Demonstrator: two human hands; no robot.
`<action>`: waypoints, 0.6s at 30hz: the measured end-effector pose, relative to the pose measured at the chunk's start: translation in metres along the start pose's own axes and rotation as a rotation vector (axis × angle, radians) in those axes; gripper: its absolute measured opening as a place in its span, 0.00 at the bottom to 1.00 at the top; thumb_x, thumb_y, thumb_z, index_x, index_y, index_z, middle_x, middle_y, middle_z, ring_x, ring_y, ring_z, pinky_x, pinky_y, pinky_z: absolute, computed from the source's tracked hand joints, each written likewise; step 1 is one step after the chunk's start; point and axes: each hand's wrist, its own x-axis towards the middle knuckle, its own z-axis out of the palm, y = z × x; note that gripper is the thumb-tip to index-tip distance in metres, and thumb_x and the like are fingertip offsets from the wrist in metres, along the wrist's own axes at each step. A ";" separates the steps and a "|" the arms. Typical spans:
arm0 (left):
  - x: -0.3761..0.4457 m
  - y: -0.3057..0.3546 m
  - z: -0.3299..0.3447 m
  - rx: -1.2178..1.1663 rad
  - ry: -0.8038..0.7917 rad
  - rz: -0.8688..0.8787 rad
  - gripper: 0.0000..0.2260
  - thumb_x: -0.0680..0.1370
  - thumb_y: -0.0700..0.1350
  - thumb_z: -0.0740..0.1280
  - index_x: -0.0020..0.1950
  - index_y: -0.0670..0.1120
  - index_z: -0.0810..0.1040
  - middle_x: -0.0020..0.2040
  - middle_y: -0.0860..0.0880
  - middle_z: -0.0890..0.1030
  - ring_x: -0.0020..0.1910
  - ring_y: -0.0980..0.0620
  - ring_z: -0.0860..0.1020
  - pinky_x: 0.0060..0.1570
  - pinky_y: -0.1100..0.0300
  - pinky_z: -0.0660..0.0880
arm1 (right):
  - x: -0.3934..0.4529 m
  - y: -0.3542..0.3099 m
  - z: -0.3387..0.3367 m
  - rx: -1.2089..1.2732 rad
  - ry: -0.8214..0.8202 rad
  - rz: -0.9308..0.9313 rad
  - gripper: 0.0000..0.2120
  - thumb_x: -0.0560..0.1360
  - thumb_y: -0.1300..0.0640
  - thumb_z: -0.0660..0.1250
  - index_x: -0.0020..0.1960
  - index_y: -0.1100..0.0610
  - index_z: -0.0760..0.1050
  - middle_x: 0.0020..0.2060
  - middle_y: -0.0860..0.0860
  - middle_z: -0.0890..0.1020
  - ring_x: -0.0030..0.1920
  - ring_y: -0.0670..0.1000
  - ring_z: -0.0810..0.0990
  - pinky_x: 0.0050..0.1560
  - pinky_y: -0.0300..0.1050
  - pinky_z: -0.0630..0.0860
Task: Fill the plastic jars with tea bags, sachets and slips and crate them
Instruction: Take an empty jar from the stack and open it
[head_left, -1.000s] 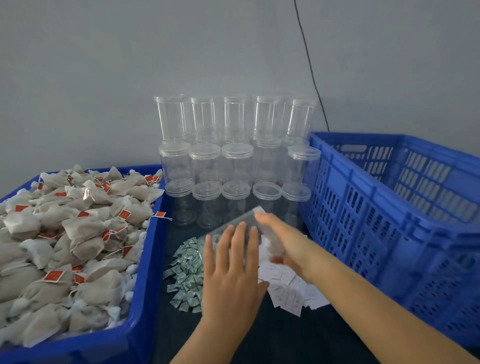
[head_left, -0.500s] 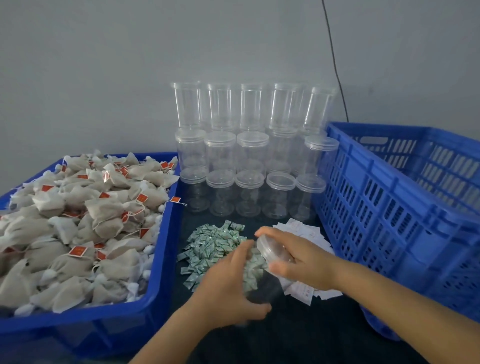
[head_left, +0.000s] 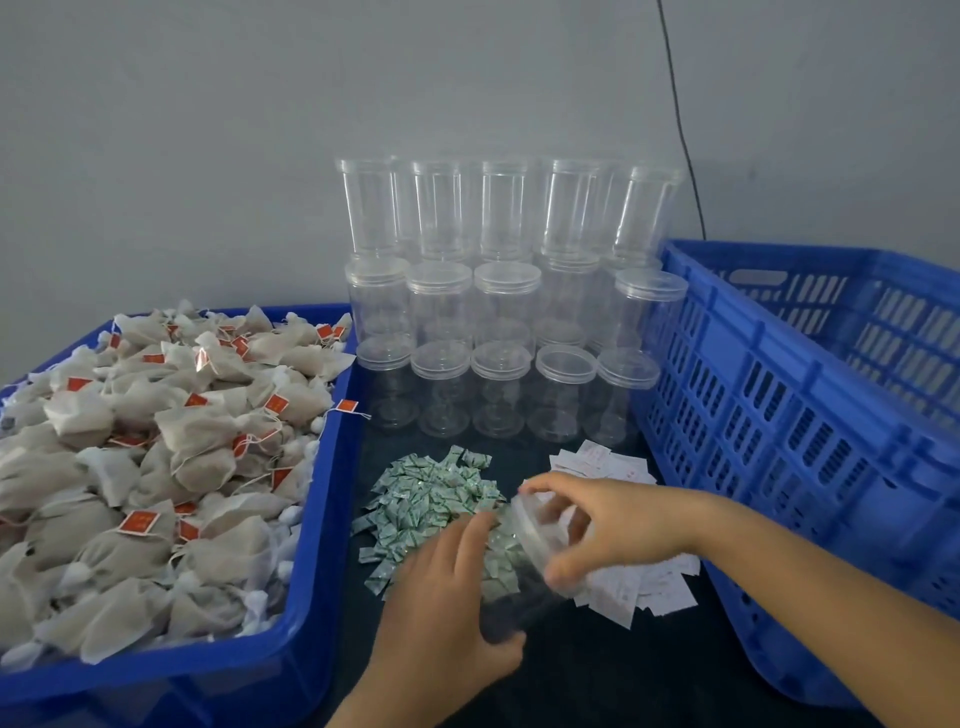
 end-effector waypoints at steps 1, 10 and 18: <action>-0.002 -0.004 0.002 -0.085 -0.032 -0.038 0.44 0.63 0.63 0.68 0.74 0.59 0.49 0.63 0.70 0.57 0.62 0.68 0.60 0.63 0.68 0.61 | -0.003 0.002 -0.001 -0.079 0.003 -0.061 0.40 0.71 0.44 0.77 0.74 0.34 0.56 0.68 0.41 0.68 0.59 0.39 0.74 0.50 0.30 0.73; 0.004 -0.014 -0.012 -0.771 -0.340 -0.102 0.43 0.60 0.57 0.79 0.67 0.69 0.57 0.65 0.64 0.70 0.64 0.63 0.71 0.61 0.57 0.74 | -0.027 -0.020 -0.022 -0.200 -0.119 -0.355 0.44 0.64 0.67 0.76 0.67 0.32 0.65 0.66 0.32 0.65 0.70 0.40 0.67 0.70 0.42 0.70; 0.016 0.001 -0.009 -0.484 0.029 -0.080 0.41 0.61 0.58 0.75 0.69 0.63 0.58 0.63 0.65 0.67 0.59 0.64 0.73 0.52 0.65 0.76 | -0.016 -0.022 -0.041 -0.016 -0.152 -0.090 0.56 0.70 0.40 0.76 0.71 0.24 0.30 0.80 0.37 0.46 0.77 0.40 0.56 0.70 0.40 0.69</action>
